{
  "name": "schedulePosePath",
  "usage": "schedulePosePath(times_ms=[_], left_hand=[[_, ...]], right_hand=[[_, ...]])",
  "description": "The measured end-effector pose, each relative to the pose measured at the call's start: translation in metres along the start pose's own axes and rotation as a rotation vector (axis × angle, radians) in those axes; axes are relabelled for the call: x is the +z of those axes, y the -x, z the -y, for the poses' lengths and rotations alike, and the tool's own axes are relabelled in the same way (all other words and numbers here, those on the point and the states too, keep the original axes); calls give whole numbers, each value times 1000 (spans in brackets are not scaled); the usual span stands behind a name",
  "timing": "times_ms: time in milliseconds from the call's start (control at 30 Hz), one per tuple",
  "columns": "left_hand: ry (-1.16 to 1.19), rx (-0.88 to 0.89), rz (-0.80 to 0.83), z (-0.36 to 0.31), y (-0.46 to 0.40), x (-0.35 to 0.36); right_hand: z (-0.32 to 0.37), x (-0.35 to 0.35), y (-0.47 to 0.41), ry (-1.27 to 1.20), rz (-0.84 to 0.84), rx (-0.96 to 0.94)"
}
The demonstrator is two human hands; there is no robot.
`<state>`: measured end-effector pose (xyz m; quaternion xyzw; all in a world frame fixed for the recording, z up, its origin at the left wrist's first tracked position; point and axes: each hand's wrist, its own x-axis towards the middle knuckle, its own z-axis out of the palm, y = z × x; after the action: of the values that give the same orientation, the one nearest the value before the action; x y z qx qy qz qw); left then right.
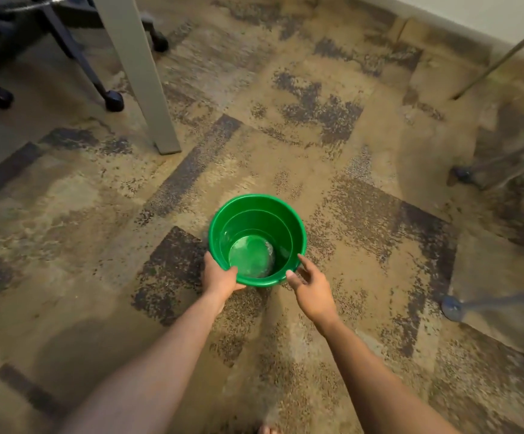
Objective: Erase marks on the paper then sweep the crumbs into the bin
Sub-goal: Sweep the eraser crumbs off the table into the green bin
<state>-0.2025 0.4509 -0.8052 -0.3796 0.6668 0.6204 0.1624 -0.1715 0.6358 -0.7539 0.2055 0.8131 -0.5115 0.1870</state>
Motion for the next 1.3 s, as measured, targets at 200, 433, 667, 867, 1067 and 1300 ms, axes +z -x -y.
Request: schedulePosePath(times_ms=[200,433,667,867,1067,1300], left_hand=[[35,29,7,-30,57,-40],[89,52,70,-110,168,-108],[101,158,-41,-222,315,-187],[-250,367,-193,-299,448,-234],[-475,670,-413,-336,569,-277],[-521,968,-593,-369,656,-331]], right_hand=[[33,-28,34,89,94,-73],[127,-59,118,219,187,-300],[255,-96,221,188,184,-542],[350,-124,300,169,130,-657],[428,-126,369,109,181,-775],[492,-99,420,143,273,-916]])
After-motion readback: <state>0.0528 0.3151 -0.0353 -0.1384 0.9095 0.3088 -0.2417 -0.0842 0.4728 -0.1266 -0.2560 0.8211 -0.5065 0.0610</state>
